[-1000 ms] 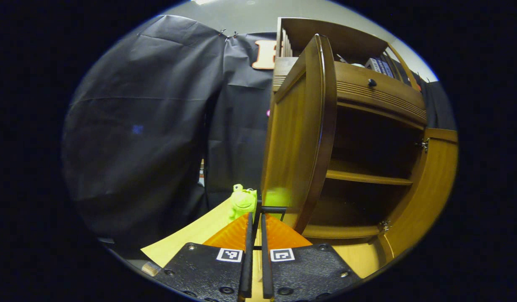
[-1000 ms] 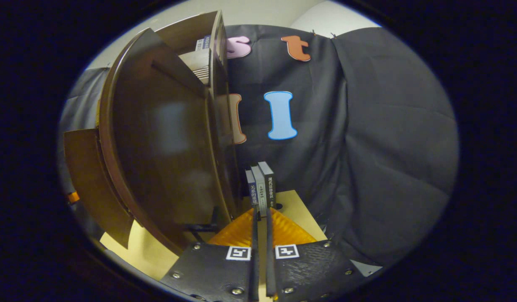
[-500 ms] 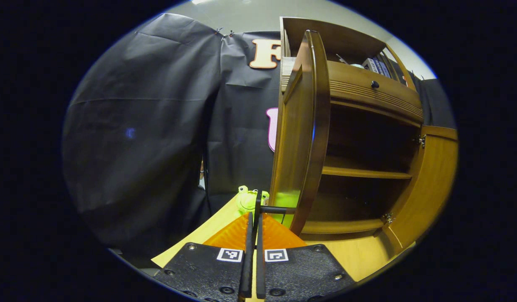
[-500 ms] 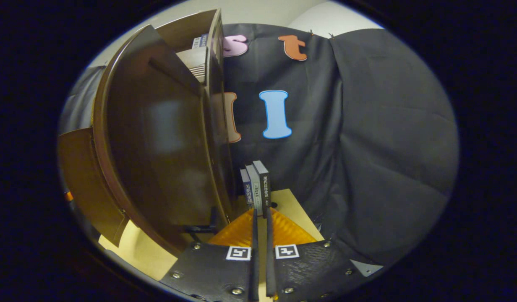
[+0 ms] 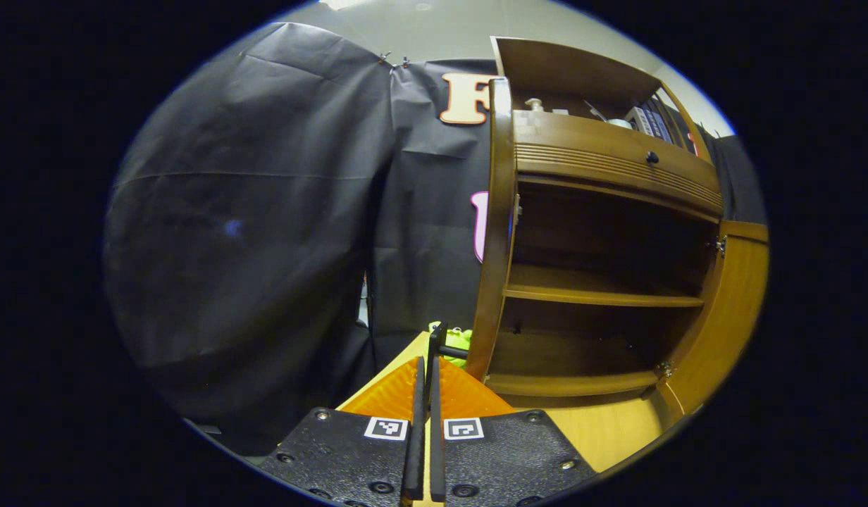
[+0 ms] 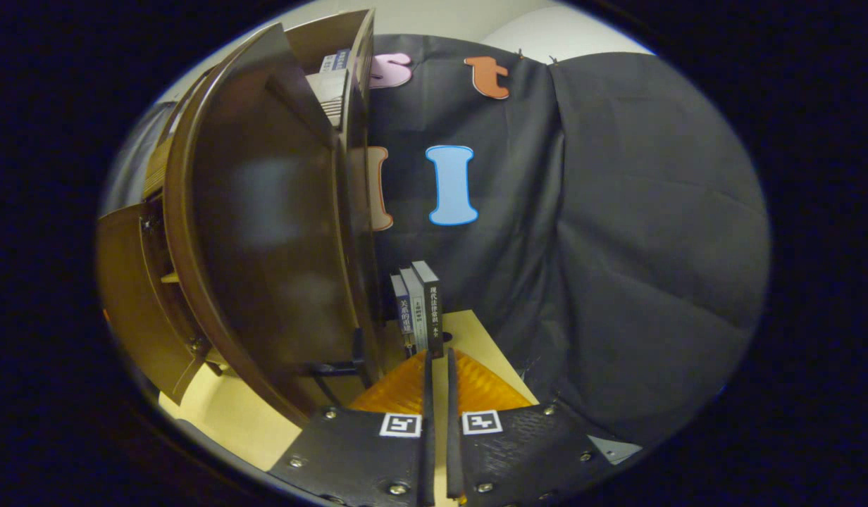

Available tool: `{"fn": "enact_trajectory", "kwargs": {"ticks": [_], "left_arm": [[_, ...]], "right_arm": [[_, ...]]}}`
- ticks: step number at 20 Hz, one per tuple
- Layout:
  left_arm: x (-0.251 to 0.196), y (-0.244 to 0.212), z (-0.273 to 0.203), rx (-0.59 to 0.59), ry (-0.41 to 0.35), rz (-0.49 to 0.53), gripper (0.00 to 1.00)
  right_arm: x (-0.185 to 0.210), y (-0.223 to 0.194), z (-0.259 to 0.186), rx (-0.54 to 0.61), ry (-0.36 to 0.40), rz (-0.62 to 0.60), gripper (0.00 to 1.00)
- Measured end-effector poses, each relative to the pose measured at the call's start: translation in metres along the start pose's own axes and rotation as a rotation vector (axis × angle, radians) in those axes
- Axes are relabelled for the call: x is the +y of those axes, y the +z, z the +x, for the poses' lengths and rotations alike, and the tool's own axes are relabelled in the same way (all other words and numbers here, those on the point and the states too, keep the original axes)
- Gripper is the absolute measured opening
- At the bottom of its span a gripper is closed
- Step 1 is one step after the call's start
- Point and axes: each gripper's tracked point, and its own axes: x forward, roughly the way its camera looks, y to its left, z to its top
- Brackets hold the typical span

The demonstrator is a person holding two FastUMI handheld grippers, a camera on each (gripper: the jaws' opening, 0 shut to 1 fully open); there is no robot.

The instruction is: Open the right door of the double-door shoe cabinet with the right hand, and open the left door with the left hand.

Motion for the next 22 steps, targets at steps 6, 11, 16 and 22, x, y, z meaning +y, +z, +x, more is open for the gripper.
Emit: {"fn": "enact_trajectory", "kwargs": {"ticks": [6,11,16,22], "left_arm": [[0.003,0.034,-0.01,-0.077,0.002,-0.038,0.0],[0.0,0.086,-0.018,-0.166,0.019,0.035,0.0],[-0.001,0.144,-0.029,-0.251,0.059,0.05,0.0],[-0.027,0.206,-0.041,-0.33,0.041,0.069,0.02]], "right_arm": [[-0.001,-0.002,-0.005,-0.002,-0.019,0.01,0.07],[-0.002,0.012,-0.016,-0.035,-0.043,0.001,0.07],[-0.01,0.066,-0.046,-0.148,-0.102,0.0,0.07],[0.004,0.165,-0.095,-0.324,-0.094,-0.005,0.07]]}}
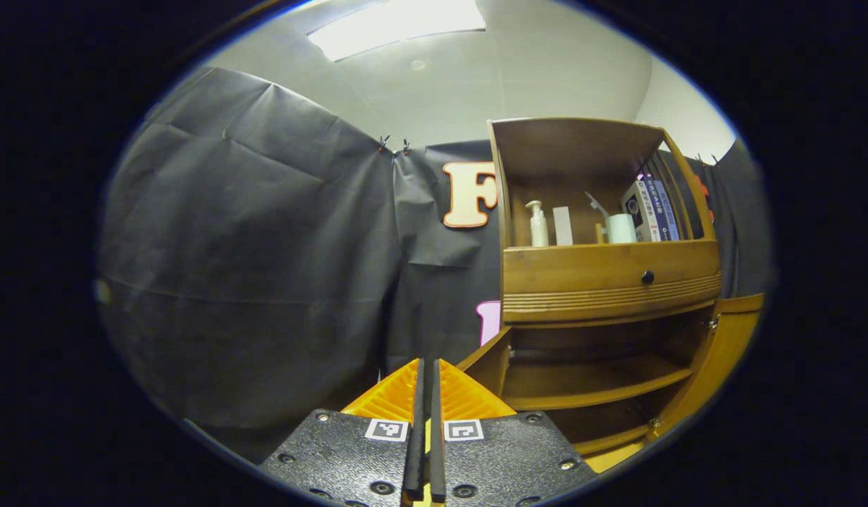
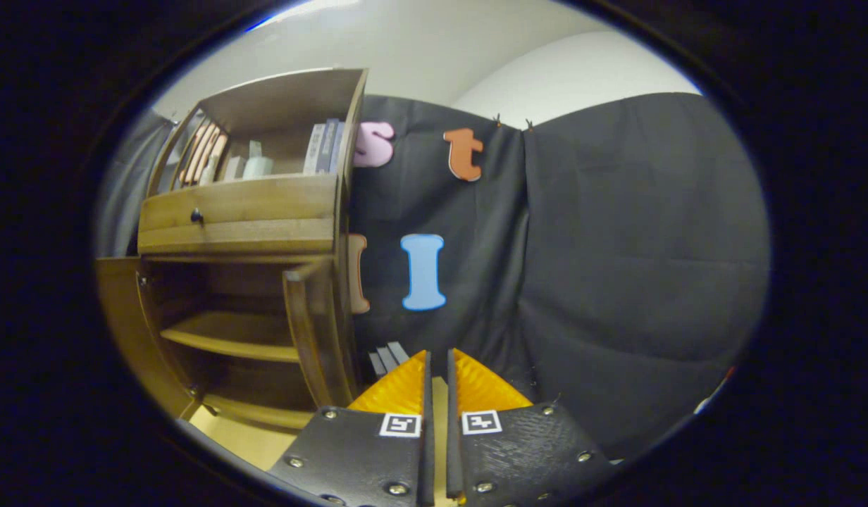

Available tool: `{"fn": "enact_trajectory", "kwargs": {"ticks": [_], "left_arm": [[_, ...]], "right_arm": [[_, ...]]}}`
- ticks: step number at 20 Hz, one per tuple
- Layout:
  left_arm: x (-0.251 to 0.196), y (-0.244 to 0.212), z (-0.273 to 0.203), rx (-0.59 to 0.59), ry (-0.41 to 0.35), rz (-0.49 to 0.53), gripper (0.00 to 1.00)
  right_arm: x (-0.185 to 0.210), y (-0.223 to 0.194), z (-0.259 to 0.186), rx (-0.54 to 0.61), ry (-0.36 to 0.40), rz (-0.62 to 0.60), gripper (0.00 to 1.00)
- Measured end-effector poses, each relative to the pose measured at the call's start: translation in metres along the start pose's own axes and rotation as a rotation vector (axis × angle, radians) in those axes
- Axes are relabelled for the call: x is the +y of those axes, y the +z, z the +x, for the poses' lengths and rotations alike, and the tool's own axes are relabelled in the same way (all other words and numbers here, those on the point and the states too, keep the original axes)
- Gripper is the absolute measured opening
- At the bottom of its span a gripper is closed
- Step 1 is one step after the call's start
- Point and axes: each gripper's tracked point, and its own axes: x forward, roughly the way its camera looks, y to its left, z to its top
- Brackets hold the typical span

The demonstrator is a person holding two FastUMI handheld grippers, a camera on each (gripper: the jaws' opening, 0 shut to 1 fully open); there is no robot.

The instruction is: Open the right door of the double-door shoe cabinet with the right hand, and open the left door with the left hand.

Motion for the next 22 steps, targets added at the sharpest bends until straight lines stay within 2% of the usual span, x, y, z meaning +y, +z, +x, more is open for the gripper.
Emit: {"fn": "enact_trajectory", "kwargs": {"ticks": [1,2,3,4,5,6,7,10,11,13,14,15,16,17,18,19,20,21,22], "left_arm": [[-0.003,0.008,0.001,-0.009,-0.013,-0.003,0.0],[-0.009,0.016,0.002,-0.023,-0.026,-0.011,0.05],[-0.014,0.024,0.002,-0.033,-0.039,-0.014,0.05],[-0.022,0.031,0.004,-0.043,-0.06,-0.016,0.0],[-0.03,0.035,0.005,-0.045,-0.082,-0.019,0.05],[-0.041,0.036,0.006,-0.038,-0.109,-0.026,0.0],[-0.052,0.037,0.006,-0.037,-0.137,-0.033,0.0],[-0.088,0.032,0.009,-0.037,-0.221,-0.063,0.0],[-0.101,0.028,0.01,-0.031,-0.252,-0.076,0.05],[-0.128,0.016,0.009,-0.005,-0.313,-0.101,0.05],[-0.141,0.011,0.009,0.007,-0.34,-0.109,0.05],[-0.153,0.007,0.009,0.014,-0.367,-0.115,0.0],[-0.164,0.002,0.008,0.023,-0.391,-0.117,0.0],[-0.175,-0.004,0.007,0.036,-0.412,-0.118,0.0],[-0.185,-0.009,0.006,0.044,-0.433,-0.119,0.05],[-0.194,-0.014,0.005,0.052,-0.451,-0.121,0.0],[-0.207,-0.019,0.006,0.062,-0.468,-0.121,0.0],[-0.214,-0.025,0.005,0.073,-0.481,-0.121,0.05],[-0.219,-0.031,0.005,0.085,-0.489,-0.117,0.05]], "right_arm": [[0.008,0.014,-0.004,-0.022,0.017,-0.005,0.07],[0.016,0.027,-0.009,-0.046,0.038,-0.014,0.07],[0.026,0.039,-0.014,-0.064,0.066,-0.021,0.07],[0.039,0.047,-0.018,-0.08,0.094,-0.029,0.07],[0.044,0.057,-0.02,-0.094,0.087,-0.052,0.06],[0.046,0.062,-0.022,-0.105,0.082,-0.082,0.07],[0.054,0.066,-0.028,-0.119,0.113,-0.089,0.04],[0.081,0.076,-0.036,-0.142,0.192,-0.076,0.05],[0.098,0.076,-0.034,-0.146,0.217,-0.072,0.05],[0.129,0.072,-0.029,-0.134,0.279,-0.052,0.05],[0.141,0.068,-0.03,-0.124,0.307,-0.046,0.09],[0.15,0.062,-0.032,-0.115,0.33,-0.044,0.05],[0.163,0.054,-0.036,-0.101,0.355,-0.04,0.05],[0.177,0.047,-0.036,-0.083,0.384,-0.03,0.05],[0.19,0.039,-0.038,-0.066,0.411,-0.023,0.05],[0.199,0.032,-0.038,-0.054,0.43,-0.022,0.05],[0.208,0.026,-0.037,-0.044,0.444,-0.027,0.05],[0.216,0.02,-0.037,-0.036,0.458,-0.03,0.05],[0.224,0.016,-0.038,-0.03,0.472,-0.028,0.05]]}}
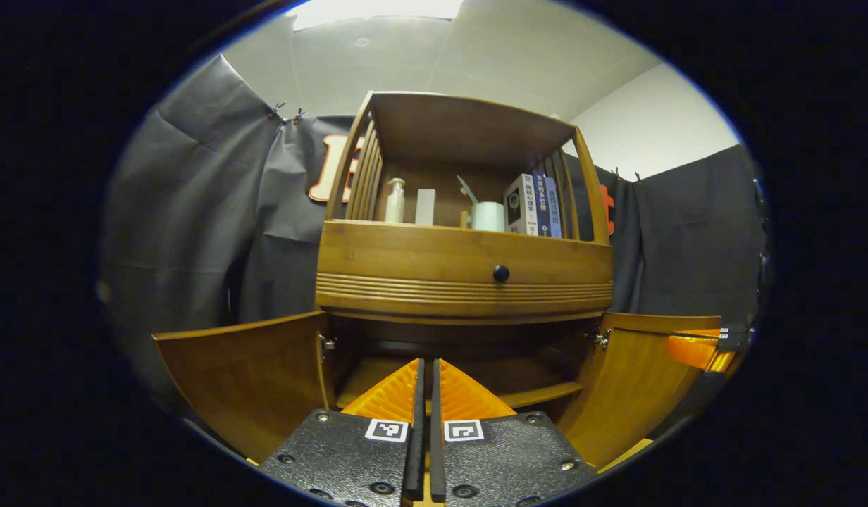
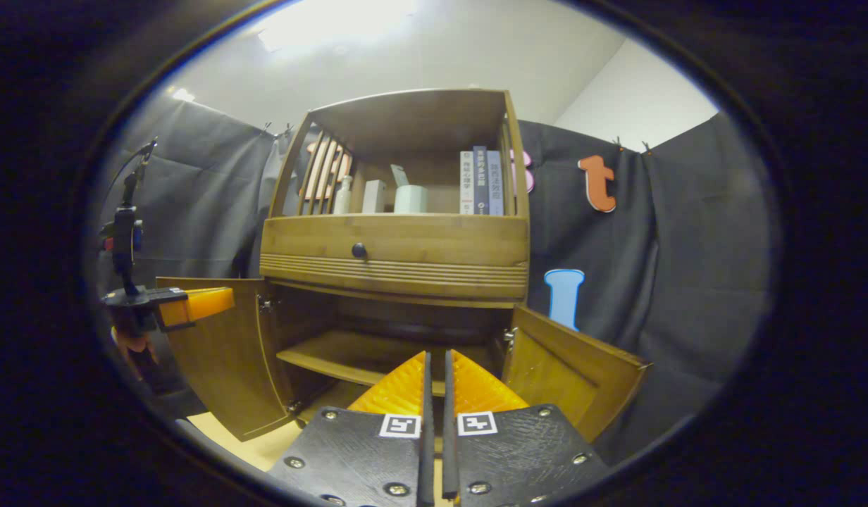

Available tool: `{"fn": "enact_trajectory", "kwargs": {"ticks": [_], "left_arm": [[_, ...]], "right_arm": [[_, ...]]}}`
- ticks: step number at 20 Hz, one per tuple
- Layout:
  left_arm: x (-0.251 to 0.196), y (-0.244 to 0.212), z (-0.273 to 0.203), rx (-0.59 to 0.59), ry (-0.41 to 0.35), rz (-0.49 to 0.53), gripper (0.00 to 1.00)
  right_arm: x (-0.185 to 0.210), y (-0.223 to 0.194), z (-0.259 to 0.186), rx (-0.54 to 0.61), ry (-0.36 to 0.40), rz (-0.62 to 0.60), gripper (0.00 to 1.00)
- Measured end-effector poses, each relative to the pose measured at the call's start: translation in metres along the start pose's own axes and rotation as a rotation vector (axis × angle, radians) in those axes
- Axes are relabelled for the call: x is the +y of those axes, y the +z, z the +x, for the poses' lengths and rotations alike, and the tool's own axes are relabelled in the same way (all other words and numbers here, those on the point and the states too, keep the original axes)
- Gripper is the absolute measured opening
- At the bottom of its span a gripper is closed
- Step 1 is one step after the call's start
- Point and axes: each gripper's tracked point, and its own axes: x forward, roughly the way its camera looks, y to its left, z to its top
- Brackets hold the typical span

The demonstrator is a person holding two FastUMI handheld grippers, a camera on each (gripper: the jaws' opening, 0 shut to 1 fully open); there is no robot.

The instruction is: Open the right door of the double-door shoe cabinet with the right hand, and open the left door with the left hand.

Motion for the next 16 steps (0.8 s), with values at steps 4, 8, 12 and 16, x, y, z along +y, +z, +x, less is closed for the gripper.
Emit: {"fn": "enact_trajectory", "kwargs": {"ticks": [4,8,12,16], "left_arm": [[-0.005,-0.02,0.007,0.031,0.007,0.022,0.05],[-0.01,-0.033,0.009,0.045,0.018,0.033,0.17],[-0.015,-0.045,0.011,0.064,0.004,0.005,0.57],[-0.011,-0.044,0.015,0.045,0.006,-0.042,0.98]], "right_arm": [[0.025,-0.015,0.009,0.02,0.04,0.025,0.05],[0.039,-0.026,0.016,0.045,0.054,0.068,0.04],[0.044,-0.034,0.019,0.057,0.041,0.091,0.23],[0.047,-0.04,0.023,0.065,0.026,0.128,0.82]]}}
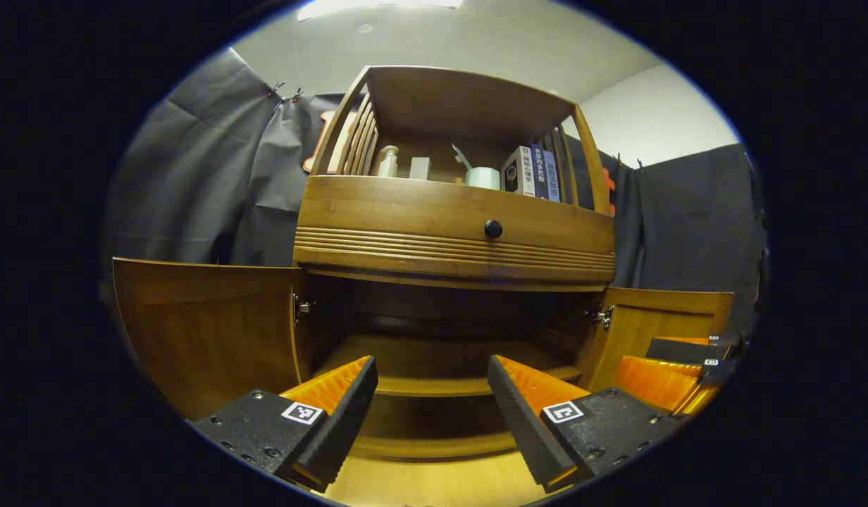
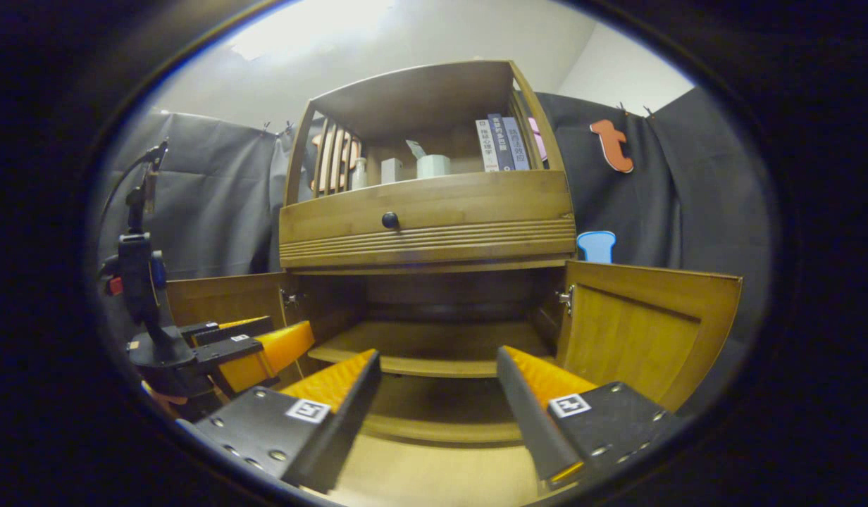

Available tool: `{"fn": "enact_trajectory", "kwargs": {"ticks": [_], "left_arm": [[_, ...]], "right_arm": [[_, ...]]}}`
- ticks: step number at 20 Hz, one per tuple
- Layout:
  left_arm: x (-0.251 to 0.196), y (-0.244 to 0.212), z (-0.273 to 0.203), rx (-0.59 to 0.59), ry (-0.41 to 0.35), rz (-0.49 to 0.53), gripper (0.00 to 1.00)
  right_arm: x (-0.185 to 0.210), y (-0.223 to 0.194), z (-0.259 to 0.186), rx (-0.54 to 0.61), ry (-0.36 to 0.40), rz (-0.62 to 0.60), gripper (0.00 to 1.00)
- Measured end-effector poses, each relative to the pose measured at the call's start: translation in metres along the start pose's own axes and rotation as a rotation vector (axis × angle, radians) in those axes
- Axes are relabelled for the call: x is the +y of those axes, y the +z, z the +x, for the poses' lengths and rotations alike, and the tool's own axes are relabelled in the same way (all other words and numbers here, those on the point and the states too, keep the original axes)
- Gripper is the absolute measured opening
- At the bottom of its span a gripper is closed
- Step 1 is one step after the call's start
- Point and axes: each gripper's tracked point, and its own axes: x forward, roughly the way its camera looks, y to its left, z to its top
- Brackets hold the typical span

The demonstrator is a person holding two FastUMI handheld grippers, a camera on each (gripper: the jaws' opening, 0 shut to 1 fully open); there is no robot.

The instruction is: Open the right door of the double-door shoe cabinet with the right hand, and open the left door with the left hand.

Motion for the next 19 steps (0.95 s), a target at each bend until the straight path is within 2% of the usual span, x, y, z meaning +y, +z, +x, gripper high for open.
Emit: {"fn": "enact_trajectory", "kwargs": {"ticks": [1,4,5,6,7,8,10,12,14,15,19], "left_arm": [[0.001,0.001,0.0,-0.007,0.002,-0.006,0.94],[0.006,0.0,0.003,-0.006,-0.002,0.002,0.92],[0.007,0.001,0.003,-0.008,-0.007,0.006,0.92],[0.007,0.002,0.004,-0.009,-0.012,0.008,0.96],[0.009,0.002,0.004,-0.011,-0.019,0.009,0.92],[0.009,0.003,0.005,-0.011,-0.029,0.009,0.96],[0.011,0.003,0.004,-0.01,-0.047,0.016,0.92],[0.013,0.004,0.005,-0.009,-0.066,0.024,0.95],[0.016,0.005,0.003,-0.009,-0.088,0.031,0.92],[0.019,0.004,0.0,-0.008,-0.102,0.034,0.95],[0.015,0.002,-0.002,-0.001,-0.176,0.055,0.95]], "right_arm": [[-0.001,-0.001,0.0,0.002,-0.009,0.006,0.97],[-0.003,-0.002,0.001,-0.004,-0.032,0.011,1.0],[-0.002,-0.002,0.001,-0.005,-0.039,0.01,0.97],[-0.002,-0.002,0.001,-0.006,-0.047,0.008,0.97],[-0.002,-0.002,0.001,-0.008,-0.052,0.005,0.97],[0.001,-0.003,0.0,-0.011,-0.058,0.004,1.0],[0.005,-0.003,-0.002,-0.016,-0.072,0.004,1.0],[0.009,-0.003,-0.004,-0.023,-0.087,0.005,1.0],[0.012,-0.004,-0.006,-0.03,-0.107,0.006,1.0],[0.014,-0.004,-0.01,-0.034,-0.12,0.004,1.0],[0.021,-0.003,-0.022,-0.055,-0.183,0.003,1.0]]}}
